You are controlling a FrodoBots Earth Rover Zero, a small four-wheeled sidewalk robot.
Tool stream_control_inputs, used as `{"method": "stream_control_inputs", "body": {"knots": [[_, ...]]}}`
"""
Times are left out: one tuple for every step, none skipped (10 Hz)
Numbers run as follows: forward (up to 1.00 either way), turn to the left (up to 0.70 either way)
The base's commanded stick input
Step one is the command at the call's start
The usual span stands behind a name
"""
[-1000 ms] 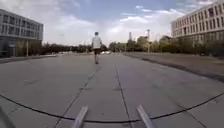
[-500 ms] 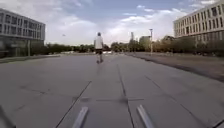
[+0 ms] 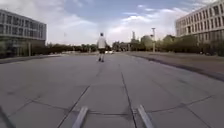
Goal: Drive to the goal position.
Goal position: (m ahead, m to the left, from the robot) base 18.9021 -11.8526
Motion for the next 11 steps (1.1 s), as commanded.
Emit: {"method": "stream_control_inputs", "body": {"knots": [[0.70, 0.00], [0.70, 0.00], [0.70, 0.00], [0.70, 0.00], [0.70, 0.00], [0.70, 0.00], [0.70, 0.00], [0.70, 0.00], [0.70, 0.00], [0.70, 0.00], [0.70, 0.00]]}}
